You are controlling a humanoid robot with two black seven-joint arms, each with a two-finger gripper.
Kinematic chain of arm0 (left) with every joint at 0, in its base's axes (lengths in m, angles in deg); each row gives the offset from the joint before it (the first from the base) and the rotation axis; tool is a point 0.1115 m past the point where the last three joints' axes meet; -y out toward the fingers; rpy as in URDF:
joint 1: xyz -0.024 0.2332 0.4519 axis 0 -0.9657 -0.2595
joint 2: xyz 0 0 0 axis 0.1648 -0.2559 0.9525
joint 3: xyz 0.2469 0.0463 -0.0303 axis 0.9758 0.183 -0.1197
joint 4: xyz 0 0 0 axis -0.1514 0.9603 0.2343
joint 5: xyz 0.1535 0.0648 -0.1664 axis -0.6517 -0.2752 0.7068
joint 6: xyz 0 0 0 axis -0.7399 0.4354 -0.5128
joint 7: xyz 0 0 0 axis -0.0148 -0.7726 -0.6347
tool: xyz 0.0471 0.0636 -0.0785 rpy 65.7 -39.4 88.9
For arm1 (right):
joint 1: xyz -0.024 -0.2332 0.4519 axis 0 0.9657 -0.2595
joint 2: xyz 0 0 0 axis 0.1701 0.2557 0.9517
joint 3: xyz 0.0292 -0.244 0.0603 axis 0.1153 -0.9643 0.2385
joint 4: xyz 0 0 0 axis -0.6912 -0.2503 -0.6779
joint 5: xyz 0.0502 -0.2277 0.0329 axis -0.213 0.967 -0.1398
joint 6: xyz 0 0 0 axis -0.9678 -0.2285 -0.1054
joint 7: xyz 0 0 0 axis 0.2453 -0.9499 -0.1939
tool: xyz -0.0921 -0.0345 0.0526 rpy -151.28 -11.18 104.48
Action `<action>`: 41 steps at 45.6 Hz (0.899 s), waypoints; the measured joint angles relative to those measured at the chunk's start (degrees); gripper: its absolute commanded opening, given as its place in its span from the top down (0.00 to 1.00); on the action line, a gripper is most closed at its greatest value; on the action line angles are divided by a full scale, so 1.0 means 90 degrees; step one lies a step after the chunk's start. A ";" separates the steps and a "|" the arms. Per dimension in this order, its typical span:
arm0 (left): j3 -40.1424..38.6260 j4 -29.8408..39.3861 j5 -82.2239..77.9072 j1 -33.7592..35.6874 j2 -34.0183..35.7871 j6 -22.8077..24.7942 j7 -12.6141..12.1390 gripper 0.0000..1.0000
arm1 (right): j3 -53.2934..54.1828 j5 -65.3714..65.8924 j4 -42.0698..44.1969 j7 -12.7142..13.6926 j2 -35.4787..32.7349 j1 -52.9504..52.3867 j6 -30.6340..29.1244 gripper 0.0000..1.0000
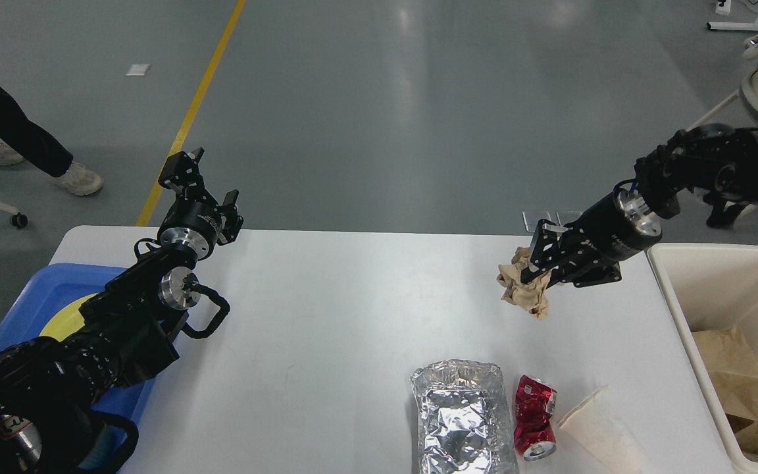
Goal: Tidy desktop
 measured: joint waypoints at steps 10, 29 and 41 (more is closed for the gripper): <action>0.0003 0.0000 0.0000 0.0000 0.0001 0.0000 0.0000 0.04 | -0.0494 0.0075 0.0000 0.0030 -0.0379 -0.1071 -0.0009 1.00; 0.0002 0.0001 0.0000 0.0000 0.0003 0.0000 0.0002 0.04 | -0.1459 0.0520 0.0089 0.0058 -0.1219 -0.2681 -0.0010 1.00; 0.0003 0.0001 0.0000 0.0000 0.0003 0.0001 0.0002 0.04 | -0.1525 0.1213 0.0674 0.0059 -0.2023 -0.2668 -0.0010 1.00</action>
